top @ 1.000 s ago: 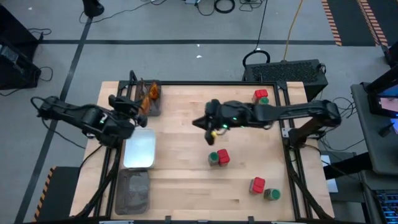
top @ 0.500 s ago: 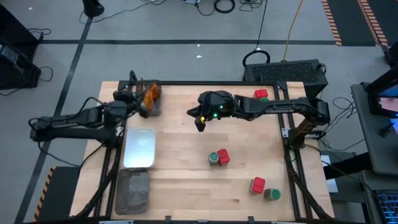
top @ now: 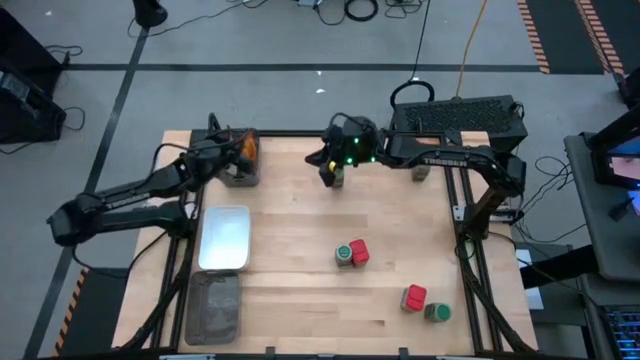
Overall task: Sort spices by type
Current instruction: Put the orange seasoning pack into the top black bin, then put the top left green seasoning bottle into the white bin
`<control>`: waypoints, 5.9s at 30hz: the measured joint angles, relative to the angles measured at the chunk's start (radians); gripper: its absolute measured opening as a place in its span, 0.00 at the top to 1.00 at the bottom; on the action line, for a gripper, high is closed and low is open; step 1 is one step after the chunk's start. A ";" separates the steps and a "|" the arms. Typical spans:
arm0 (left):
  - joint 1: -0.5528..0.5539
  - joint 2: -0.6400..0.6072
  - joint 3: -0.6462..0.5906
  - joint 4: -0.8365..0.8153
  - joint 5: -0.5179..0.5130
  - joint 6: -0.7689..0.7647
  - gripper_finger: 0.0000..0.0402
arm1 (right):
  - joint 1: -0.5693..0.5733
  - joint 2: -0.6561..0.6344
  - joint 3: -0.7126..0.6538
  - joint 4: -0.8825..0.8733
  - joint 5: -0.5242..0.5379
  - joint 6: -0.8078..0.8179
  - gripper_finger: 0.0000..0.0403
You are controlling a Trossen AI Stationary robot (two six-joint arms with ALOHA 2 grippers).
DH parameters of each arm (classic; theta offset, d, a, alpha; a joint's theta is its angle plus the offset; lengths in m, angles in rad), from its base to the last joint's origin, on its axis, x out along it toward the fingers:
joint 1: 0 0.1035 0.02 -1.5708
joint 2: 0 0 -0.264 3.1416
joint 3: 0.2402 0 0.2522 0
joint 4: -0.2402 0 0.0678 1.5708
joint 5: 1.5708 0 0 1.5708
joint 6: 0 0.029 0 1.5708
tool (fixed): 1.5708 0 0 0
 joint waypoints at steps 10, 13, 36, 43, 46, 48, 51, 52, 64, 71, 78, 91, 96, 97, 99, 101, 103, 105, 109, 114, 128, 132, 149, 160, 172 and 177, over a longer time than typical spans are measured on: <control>0.007 0.107 0.000 0.016 0.002 -0.067 1.00 | -0.075 0.000 0.000 -0.001 -0.084 -0.078 0.98; 0.004 0.127 0.001 0.018 -0.004 -0.080 1.00 | -0.084 0.000 0.000 -0.002 -0.086 -0.101 0.98; 0.004 0.065 0.002 -0.074 -0.047 -0.078 1.00 | -0.095 -0.001 0.000 -0.033 -0.115 -0.146 0.98; 0.004 0.097 -0.001 -0.071 -0.049 -0.094 1.00 | -0.094 -0.001 0.000 -0.033 -0.135 -0.145 0.98; 0.004 0.110 -0.048 -0.010 -0.050 -0.136 1.00 | -0.093 -0.001 0.000 -0.033 -0.135 -0.131 0.98; 0.002 0.112 -0.095 0.043 -0.052 -0.167 1.00 | -0.093 -0.001 0.000 -0.033 -0.136 -0.125 0.98; -0.009 0.111 -0.150 0.129 -0.075 -0.200 1.00 | -0.090 -0.002 0.000 -0.040 -0.136 -0.121 0.98; -0.012 0.111 -0.163 0.147 -0.078 -0.209 1.00 | -0.089 -0.002 0.000 -0.045 -0.136 -0.121 0.98; -0.064 0.111 -0.227 0.246 -0.062 -0.211 0.93 | -0.075 -0.002 0.000 -0.061 -0.136 -0.126 0.98; -0.070 0.111 -0.229 0.240 -0.058 -0.210 0.77 | -0.075 -0.002 0.000 -0.061 -0.136 -0.126 0.98; -0.070 0.105 -0.221 0.235 -0.021 -0.210 0.58 | -0.075 -0.002 0.000 -0.068 -0.136 -0.127 0.98; -0.070 0.039 0.057 -0.163 0.012 -0.124 0.36 | -0.075 -0.002 0.000 -0.099 -0.157 -0.132 0.98; -0.071 0.036 0.147 -0.160 0.146 -0.124 0.36 | -0.075 -0.023 0.000 -0.197 -0.252 -0.133 0.98; -0.071 0.037 0.155 -0.139 0.186 -0.124 0.36 | -0.075 -0.033 0.000 -0.228 -0.257 -0.142 0.98; -0.076 0.043 0.164 -0.079 0.261 -0.127 0.36 | -0.074 -0.053 0.000 -0.286 -0.255 -0.163 0.98; -0.087 0.061 0.165 -0.023 0.322 -0.131 0.36 | -0.075 -0.075 0.000 -0.344 -0.229 -0.181 0.98; -0.104 0.097 0.165 0.026 0.369 -0.131 0.36 | -0.075 -0.099 0.000 -0.397 -0.177 -0.203 0.98; -0.124 0.147 0.165 0.064 0.394 -0.130 0.36 | -0.075 -0.124 0.000 -0.450 -0.126 -0.227 0.98; -0.160 0.284 0.164 0.198 0.449 -0.122 0.36 | -0.081 -0.166 0.000 -0.563 -0.051 -0.262 0.98; -0.200 0.476 0.219 0.331 0.507 -0.059 0.36 | -0.096 -0.204 0.000 -0.696 -0.048 -0.281 0.98; -0.241 0.849 0.619 0.226 0.567 0.246 0.36 | -0.102 -0.316 0.000 -0.804 0.059 -0.246 0.98; -0.231 0.923 0.656 0.218 0.574 0.286 0.36 | -0.102 -0.358 -0.049 -0.770 0.060 -0.233 0.98; -0.194 1.045 0.666 0.263 0.582 0.377 0.36 | -0.102 -0.499 -0.385 -0.462 0.022 -0.040 0.98; -0.231 1.056 0.665 0.280 0.469 0.447 0.20 | -0.102 -0.499 -0.385 -0.441 0.022 -0.067 0.98; -0.216 1.093 0.663 0.276 0.470 0.419 0.10 | -0.104 -0.499 -0.386 -0.422 0.022 -0.093 0.98; -0.215 1.127 0.669 0.310 0.473 0.392 0.10 | -0.104 -0.497 -0.385 -0.417 0.022 -0.097 0.98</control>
